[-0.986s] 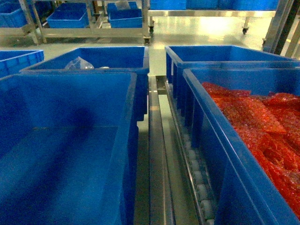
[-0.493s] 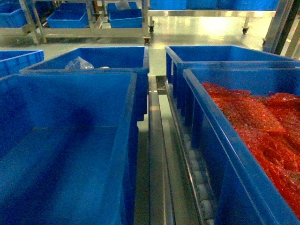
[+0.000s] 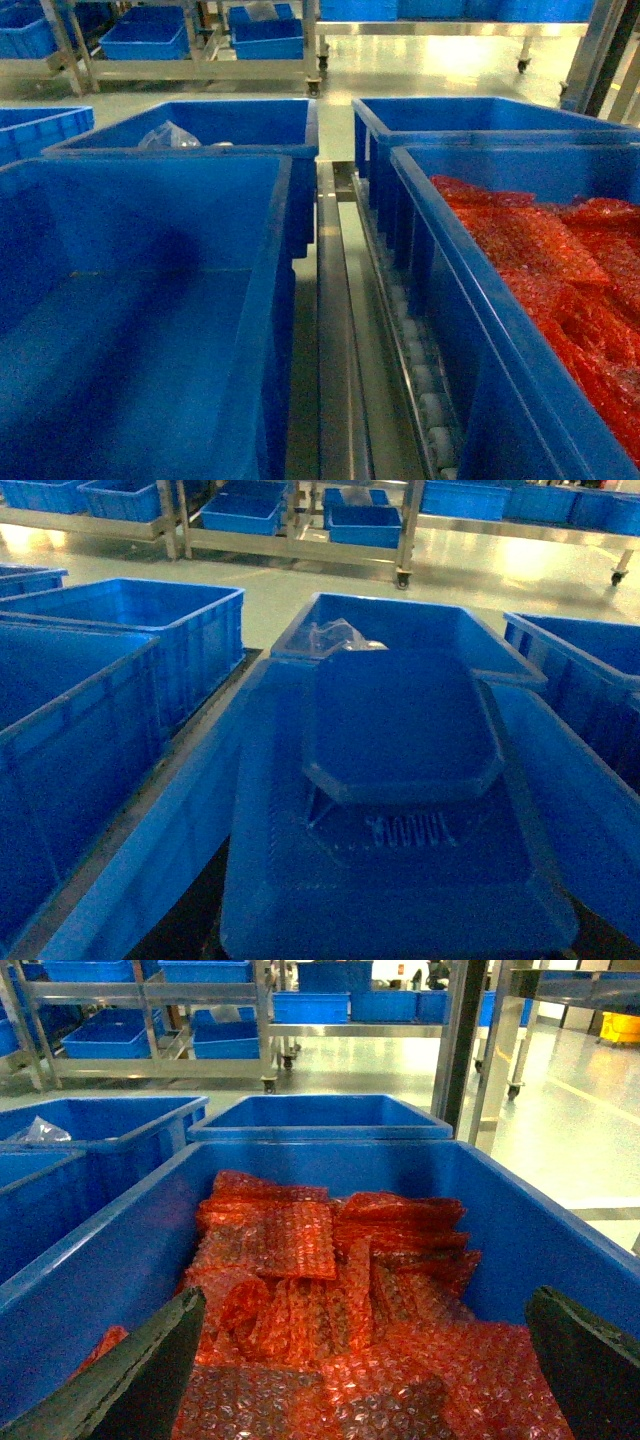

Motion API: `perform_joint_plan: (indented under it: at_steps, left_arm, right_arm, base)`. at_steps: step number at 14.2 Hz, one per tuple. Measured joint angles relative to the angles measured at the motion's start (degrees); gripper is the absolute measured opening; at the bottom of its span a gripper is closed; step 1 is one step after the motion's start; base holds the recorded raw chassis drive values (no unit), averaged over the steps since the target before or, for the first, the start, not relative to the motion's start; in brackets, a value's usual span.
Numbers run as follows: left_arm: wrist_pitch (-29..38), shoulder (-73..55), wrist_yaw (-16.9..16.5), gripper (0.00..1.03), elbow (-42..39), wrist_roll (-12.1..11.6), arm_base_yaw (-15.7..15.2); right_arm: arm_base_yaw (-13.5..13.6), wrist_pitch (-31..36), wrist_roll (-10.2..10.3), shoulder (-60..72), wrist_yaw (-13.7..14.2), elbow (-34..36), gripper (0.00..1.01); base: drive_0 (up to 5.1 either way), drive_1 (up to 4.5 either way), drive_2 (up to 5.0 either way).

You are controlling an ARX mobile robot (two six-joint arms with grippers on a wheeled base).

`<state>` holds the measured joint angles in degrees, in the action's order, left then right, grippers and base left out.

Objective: Pick blue part to blue bin on bottom shelf

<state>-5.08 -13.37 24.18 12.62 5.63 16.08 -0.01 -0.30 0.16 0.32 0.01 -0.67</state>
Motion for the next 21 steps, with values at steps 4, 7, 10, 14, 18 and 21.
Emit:
perform_joint_plan:
  at_steps: [4, 7, 10, 14, 18, 21]
  left_arm:
    - [0.00, 0.00, 0.00, 0.43, 0.00, 0.02, 0.00]
    - [2.73, -1.18, 6.71, 0.43, -0.22, -1.75, 3.10]
    - [12.85, -14.69, 3.52, 0.43, 0.07, -0.92, 7.50]
    - [18.60, -35.67, -14.01, 0.70, 6.01, 11.15, 3.80]
    - [18.86, -35.12, -14.19, 0.97, 5.79, 13.64, 3.58]
    - [39.93, -33.20, -7.34, 0.71, -3.08, 1.62, 1.18]
  right_arm:
    - [0.00, 0.00, 0.00, 0.00, 0.00, 0.00, 0.98]
    - [0.00, -0.02, 0.00, 0.00, 0.02, 0.00, 0.98]
    - [0.00, -0.02, 0.00, 0.00, 0.00, 0.00, 0.98]
    - [0.00, 0.00, 0.00, 0.00, 0.00, 0.00, 0.98]
    - [0.00, 0.00, 0.00, 0.00, 0.00, 0.00, 0.98]
    - [0.00, -0.02, 0.00, 0.00, 0.02, 0.00, 0.98]
  base:
    - [0.0, 0.00, 0.0]
    - [0.0, 0.00, 0.0]
    - [0.0, 0.00, 0.0]
    - [0.0, 0.00, 0.0]
    - [0.0, 0.00, 0.0]
    - [0.0, 0.00, 0.0]
